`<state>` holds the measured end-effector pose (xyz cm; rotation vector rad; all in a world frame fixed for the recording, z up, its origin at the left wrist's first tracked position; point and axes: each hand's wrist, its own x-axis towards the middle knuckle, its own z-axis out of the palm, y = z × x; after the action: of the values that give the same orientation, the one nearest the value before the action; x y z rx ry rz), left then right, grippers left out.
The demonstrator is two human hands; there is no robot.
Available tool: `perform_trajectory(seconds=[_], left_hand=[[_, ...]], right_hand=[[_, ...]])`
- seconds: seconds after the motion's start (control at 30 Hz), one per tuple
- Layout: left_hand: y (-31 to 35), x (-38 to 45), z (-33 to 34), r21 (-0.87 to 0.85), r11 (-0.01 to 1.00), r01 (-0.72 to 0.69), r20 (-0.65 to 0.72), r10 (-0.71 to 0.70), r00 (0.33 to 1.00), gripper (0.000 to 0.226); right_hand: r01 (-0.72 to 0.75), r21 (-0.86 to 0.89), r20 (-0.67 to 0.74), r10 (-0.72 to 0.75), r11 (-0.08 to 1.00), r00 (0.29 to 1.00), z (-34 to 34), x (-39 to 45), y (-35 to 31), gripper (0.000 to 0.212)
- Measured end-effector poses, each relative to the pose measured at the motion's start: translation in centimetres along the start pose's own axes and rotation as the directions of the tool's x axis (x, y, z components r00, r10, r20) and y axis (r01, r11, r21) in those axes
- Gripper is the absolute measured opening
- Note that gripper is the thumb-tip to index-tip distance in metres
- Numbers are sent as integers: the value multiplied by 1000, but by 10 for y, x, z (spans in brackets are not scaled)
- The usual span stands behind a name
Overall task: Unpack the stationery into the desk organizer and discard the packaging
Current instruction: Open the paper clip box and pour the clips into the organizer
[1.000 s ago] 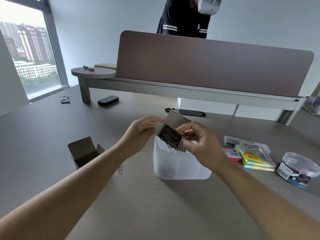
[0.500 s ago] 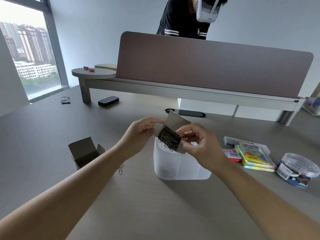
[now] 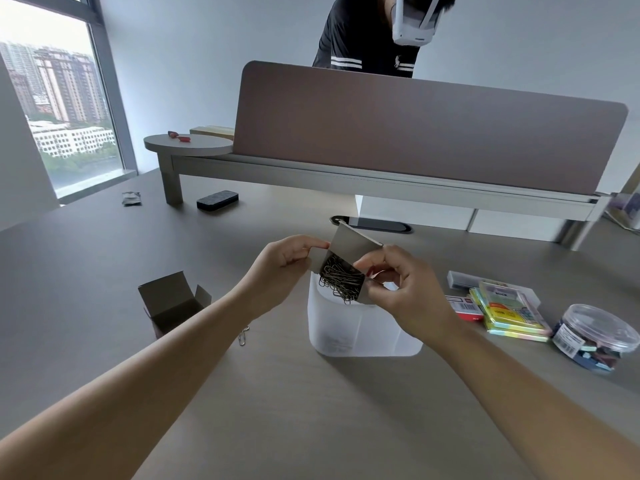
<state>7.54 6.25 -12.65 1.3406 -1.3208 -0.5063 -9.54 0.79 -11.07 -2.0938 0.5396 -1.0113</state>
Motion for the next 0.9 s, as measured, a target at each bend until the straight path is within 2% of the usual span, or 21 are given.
perform_trajectory(seconds=[0.27,0.47,0.9], left_hand=[[-2,0,-1,5,1000,1,-8,-1,1000,52],[-3,-1,-2,-7,1000,15,-9,-15,1000,37],[8,-3,0,-46,999,-14,-13,13,1000,47]], right_hand=[[15,18,6,-15,1000,1000,0,2,5,21],[34,7,23,-35,999,999,-1,2,7,25],[57,-19,23,-57,998,998,-2,1,5,30]])
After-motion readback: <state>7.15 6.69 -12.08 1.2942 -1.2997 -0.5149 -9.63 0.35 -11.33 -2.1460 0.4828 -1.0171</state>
